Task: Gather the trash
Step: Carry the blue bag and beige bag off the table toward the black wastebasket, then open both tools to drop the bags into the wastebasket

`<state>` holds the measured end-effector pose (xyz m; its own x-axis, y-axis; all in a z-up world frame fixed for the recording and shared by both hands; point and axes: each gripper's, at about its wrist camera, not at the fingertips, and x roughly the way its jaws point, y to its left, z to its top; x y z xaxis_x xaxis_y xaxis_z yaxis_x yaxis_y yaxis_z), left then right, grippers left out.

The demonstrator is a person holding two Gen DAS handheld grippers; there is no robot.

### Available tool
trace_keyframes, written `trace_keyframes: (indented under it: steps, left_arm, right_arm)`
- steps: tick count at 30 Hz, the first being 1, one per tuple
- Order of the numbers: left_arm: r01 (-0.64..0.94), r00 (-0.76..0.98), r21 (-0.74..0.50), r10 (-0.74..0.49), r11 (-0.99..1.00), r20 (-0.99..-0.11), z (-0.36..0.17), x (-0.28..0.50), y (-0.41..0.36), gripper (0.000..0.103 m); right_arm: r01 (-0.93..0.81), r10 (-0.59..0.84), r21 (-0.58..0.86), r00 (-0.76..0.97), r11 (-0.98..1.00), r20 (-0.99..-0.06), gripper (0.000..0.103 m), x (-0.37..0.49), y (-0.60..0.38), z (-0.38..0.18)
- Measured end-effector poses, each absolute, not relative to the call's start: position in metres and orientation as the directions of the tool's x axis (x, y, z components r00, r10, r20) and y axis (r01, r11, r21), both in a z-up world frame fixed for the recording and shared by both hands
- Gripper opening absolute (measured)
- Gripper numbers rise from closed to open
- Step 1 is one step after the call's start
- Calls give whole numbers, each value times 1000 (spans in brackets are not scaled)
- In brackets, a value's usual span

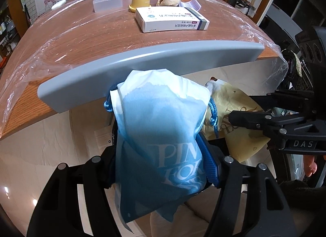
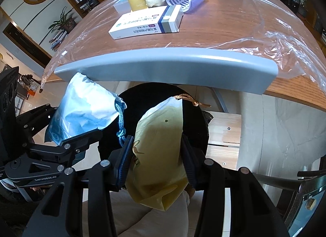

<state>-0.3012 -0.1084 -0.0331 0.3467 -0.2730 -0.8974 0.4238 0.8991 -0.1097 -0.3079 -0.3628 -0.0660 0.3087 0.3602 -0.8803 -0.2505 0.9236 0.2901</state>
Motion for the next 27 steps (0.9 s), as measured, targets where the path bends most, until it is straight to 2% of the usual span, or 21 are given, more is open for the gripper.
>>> trace_keyframes:
  steps: [17,19,20,22,27]
  left_arm:
    - [462,319,-118,-288,879,-903,-42,-299,-110,67]
    - [475,316,-106,-282,874,-906,-43,-300,-112,70]
    - [479,324,-86,-267,874,-908,-44,-300,-114,75]
    - [484,334,-73,-261,872,-906,-43,-301,-113,81]
    - [476,334,-90,-275,875,-901,-41,-300,-109,84]
  right_arm:
    - [-242,365,303,279,922,-888,46,-305,-361,-79]
    - [-243,368,306,272,920,-889,50,-305,-360,-80]
    - [-243,371,311,265,919,-890,58,-305,-359,-80]
    - [-238,371,311,272,920,-888,65,-306,-360,-79]
    - [-235,367,307,280,922,-887,67,-306,-359,-76]
